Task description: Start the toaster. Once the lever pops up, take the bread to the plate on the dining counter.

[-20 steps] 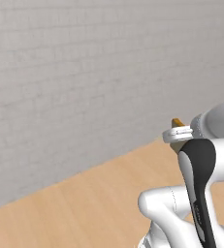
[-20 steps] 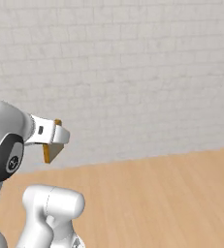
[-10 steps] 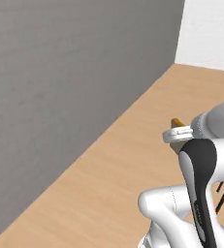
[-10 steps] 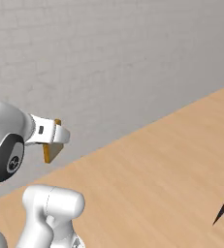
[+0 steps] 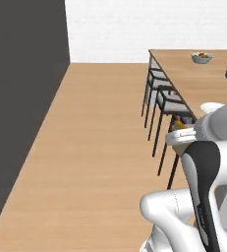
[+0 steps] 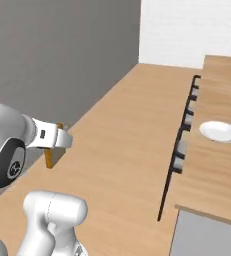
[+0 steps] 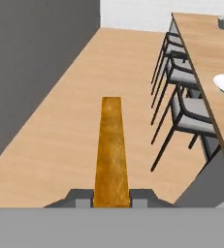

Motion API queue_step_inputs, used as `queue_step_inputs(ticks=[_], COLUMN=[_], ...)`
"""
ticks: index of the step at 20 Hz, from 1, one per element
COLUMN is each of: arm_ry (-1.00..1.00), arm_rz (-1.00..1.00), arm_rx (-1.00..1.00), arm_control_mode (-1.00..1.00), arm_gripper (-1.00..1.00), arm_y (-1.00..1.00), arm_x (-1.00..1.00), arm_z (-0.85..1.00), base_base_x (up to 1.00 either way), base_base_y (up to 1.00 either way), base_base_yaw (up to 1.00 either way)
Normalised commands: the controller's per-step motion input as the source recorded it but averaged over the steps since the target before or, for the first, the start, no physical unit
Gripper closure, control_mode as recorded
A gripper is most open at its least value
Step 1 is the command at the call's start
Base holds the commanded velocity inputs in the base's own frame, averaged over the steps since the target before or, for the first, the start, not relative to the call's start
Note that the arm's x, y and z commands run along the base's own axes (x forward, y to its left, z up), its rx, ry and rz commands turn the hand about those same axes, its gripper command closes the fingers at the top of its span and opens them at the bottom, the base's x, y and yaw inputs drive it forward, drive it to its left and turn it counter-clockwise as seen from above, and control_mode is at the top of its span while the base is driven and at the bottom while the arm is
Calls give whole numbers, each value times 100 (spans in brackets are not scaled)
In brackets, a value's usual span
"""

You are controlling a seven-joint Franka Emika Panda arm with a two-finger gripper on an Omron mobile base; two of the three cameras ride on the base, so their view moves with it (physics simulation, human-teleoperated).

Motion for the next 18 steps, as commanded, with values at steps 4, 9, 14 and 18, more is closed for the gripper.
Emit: queue_step_inputs(ticks=[4,9,14,18], arm_ry=[0,0,0,0], arm_rz=[0,0,0,0], arm_rx=[0,0,0,0], arm_control_mode=[100,100,100,100], arm_gripper=[100,100,100,100], arm_y=[0,0,0,0], arm_x=[0,0,0,0], arm_z=[0,0,0,0], base_base_x=[43,43,43,44], base_base_y=[48,54,65,87], base_base_yaw=[-81,-80,-76,-66])
